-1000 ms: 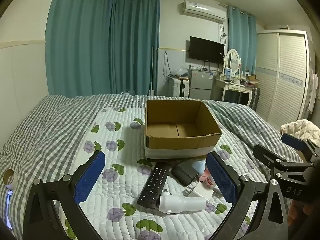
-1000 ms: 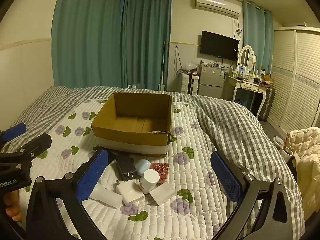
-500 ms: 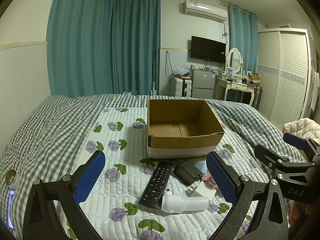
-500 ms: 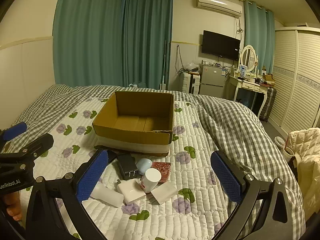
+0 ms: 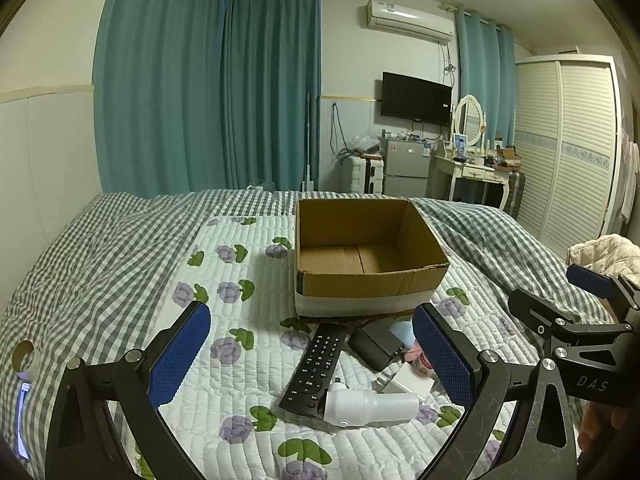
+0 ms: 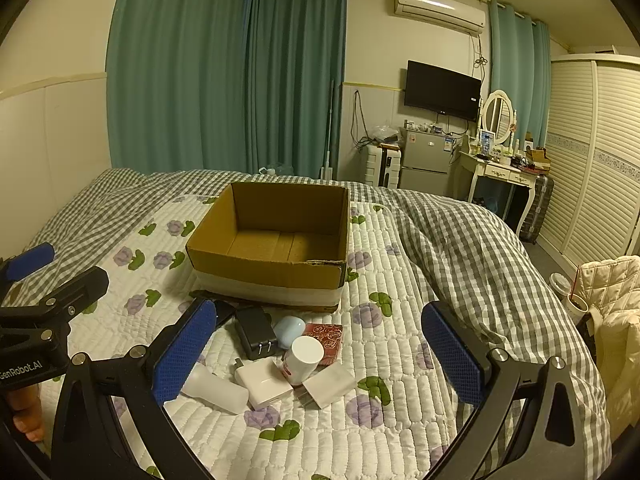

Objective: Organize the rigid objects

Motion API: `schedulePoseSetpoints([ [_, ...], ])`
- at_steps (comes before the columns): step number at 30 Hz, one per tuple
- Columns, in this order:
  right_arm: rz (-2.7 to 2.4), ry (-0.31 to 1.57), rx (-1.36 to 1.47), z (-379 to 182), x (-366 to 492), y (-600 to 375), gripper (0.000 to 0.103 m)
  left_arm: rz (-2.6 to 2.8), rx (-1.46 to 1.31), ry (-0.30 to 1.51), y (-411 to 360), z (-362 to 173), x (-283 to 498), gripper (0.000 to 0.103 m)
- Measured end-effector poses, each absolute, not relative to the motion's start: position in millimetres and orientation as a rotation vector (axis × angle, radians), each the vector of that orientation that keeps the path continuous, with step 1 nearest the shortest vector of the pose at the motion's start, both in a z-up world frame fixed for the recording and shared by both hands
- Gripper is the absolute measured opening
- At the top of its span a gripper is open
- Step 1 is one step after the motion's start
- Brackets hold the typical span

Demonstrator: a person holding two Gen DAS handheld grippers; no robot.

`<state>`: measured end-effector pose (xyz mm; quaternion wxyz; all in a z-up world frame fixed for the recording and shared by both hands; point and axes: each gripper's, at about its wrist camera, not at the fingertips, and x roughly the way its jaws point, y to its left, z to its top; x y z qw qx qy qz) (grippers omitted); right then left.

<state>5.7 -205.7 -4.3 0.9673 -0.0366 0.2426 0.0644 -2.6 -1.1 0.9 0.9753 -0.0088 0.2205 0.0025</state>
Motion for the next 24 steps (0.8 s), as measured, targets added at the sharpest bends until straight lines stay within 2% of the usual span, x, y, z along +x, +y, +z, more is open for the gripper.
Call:
schedulePoseSetpoints([
  [24,0.135,0.493,-0.077,-6.5,4.1,-202.7,0.103,0.010,-0.016,0.448,1.7,-0.5,-1.1,0.103],
])
